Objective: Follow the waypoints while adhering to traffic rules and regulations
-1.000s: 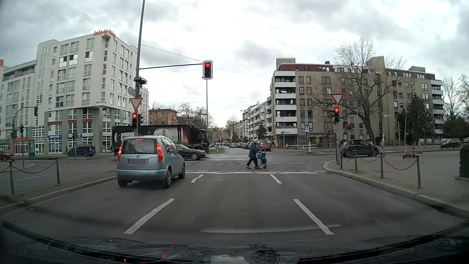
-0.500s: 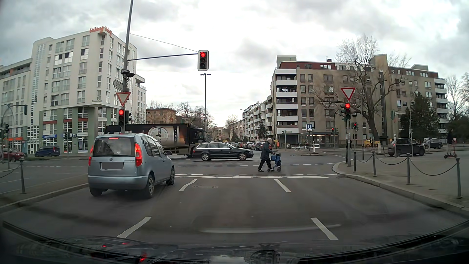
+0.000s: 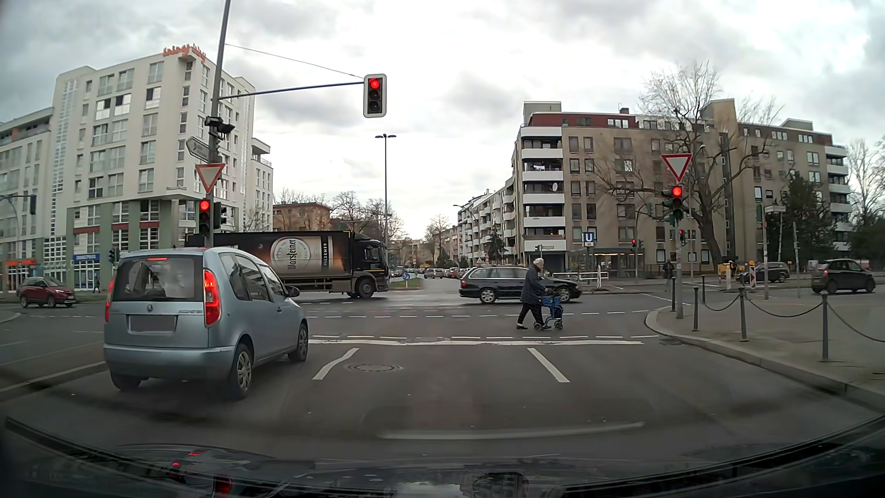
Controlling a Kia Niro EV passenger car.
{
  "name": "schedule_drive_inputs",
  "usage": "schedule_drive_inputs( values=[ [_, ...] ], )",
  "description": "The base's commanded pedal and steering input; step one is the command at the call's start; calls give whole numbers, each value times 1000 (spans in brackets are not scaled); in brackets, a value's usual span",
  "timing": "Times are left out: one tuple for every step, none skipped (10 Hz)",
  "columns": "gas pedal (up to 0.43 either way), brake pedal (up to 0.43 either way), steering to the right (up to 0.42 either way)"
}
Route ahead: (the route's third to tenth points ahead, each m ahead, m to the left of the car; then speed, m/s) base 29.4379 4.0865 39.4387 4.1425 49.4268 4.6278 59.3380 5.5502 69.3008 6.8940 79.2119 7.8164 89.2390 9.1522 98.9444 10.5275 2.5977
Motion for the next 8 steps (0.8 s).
schedule_drive_inputs(
  values=[
    [0,232,-3],
    [0,232,-3],
    [0,226,-3],
    [0,201,-4],
    [0,201,-5],
    [0,201,-10],
    [0,201,-17],
    [0,177,-21]
  ],
)
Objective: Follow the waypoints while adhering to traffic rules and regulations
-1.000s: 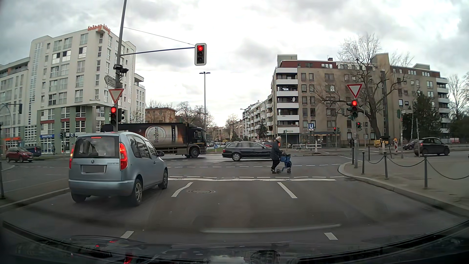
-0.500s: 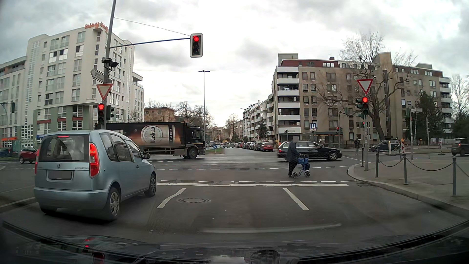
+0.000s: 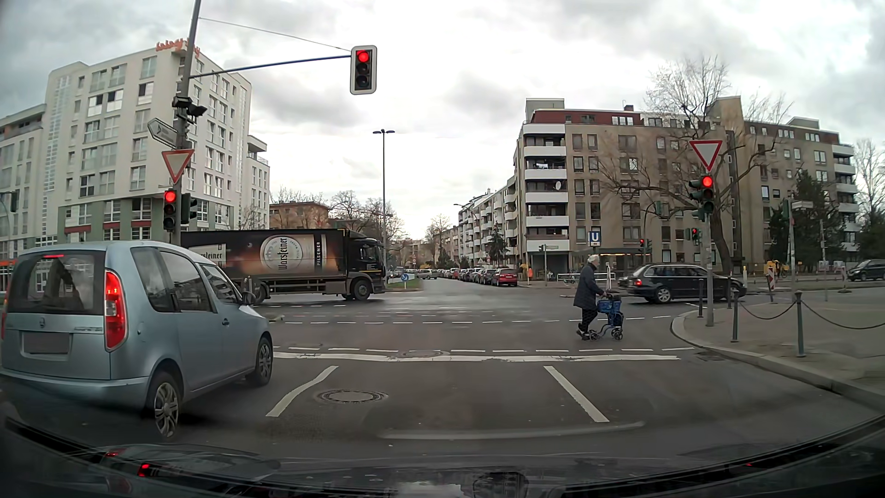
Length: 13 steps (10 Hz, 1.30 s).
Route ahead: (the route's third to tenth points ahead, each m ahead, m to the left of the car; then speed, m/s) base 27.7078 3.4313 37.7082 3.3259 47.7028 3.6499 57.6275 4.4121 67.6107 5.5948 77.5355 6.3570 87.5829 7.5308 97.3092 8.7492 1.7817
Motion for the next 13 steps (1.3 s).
schedule_drive_inputs(
  values=[
    [0,140,-21],
    [0,110,-22],
    [0,98,-22],
    [0,98,-22],
    [0,91,-21],
    [0,91,-20],
    [0,98,-20],
    [0,98,-17],
    [0,98,-14],
    [0,98,-11],
    [0,98,-9],
    [0,98,-7],
    [0,110,-7]
  ],
)
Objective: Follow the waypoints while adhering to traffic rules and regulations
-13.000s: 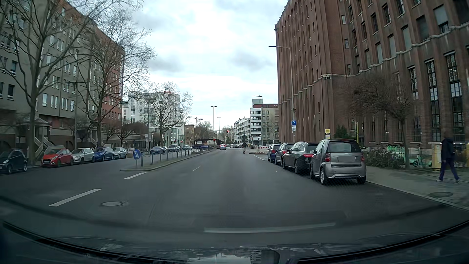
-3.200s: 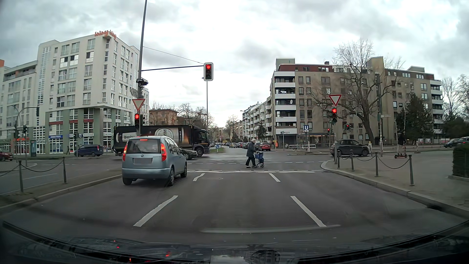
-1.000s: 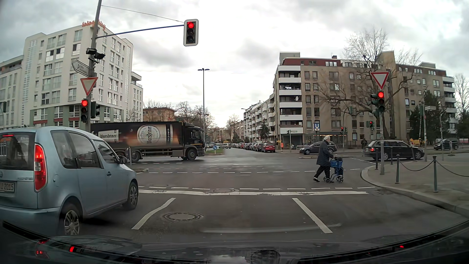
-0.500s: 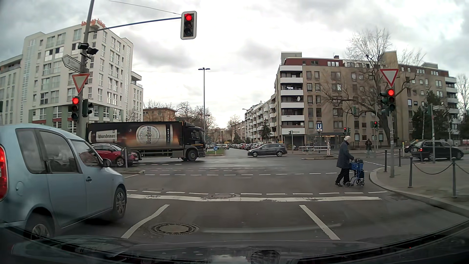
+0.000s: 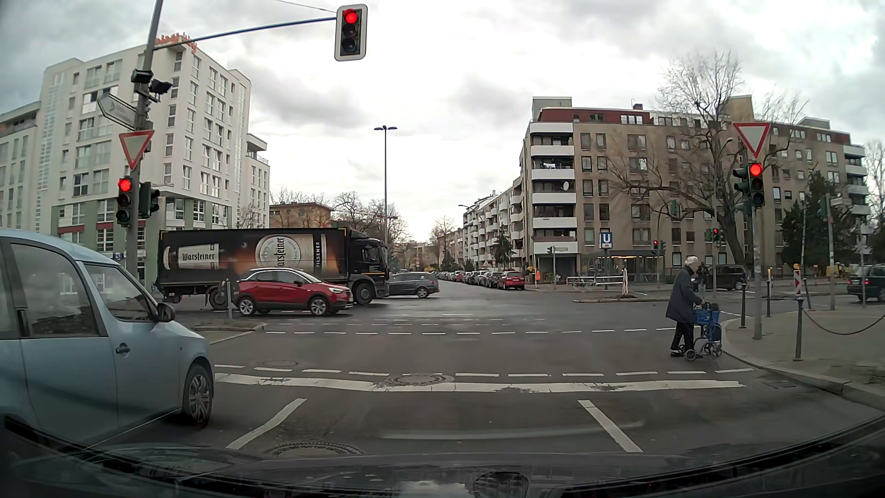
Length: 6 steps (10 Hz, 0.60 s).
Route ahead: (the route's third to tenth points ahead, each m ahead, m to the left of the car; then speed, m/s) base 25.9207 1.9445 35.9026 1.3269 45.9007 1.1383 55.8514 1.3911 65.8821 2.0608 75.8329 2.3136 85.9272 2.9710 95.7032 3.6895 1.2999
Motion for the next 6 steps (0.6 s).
schedule_drive_inputs(
  values=[
    [0,116,-7],
    [0,128,-6],
    [0,128,-6],
    [0,134,-6],
    [0,134,-6],
    [0,140,-6]
  ],
)
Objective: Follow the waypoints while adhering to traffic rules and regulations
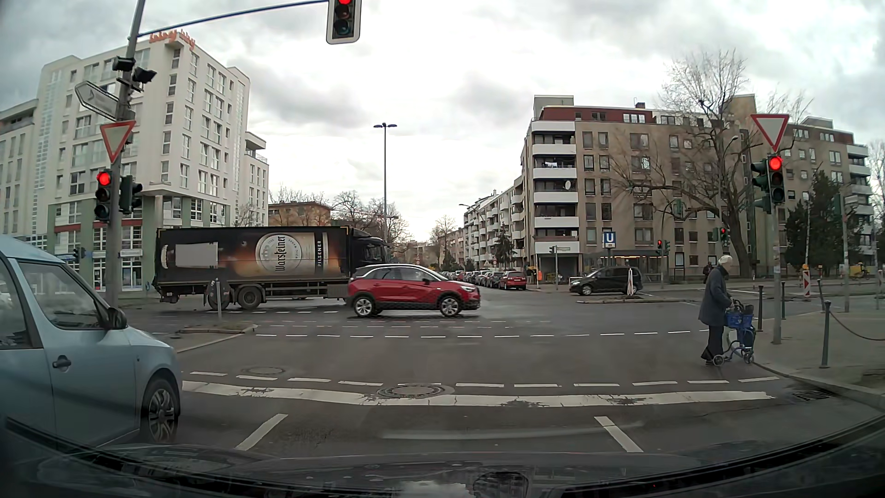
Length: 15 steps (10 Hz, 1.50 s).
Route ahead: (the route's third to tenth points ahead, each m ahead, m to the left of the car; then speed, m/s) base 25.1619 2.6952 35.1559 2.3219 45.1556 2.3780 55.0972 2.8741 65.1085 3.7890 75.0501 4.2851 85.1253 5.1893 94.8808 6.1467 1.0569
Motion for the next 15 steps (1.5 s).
schedule_drive_inputs(
  values=[
    [0,140,-6],
    [0,140,-6],
    [0,140,-6],
    [0,140,-6],
    [0,140,-6],
    [0,140,-6],
    [0,140,-6],
    [0,140,-6],
    [0,140,-6],
    [0,146,-6],
    [0,152,-6],
    [0,152,-6],
    [0,152,-6],
    [0,152,-6],
    [0,152,-6]
  ],
)
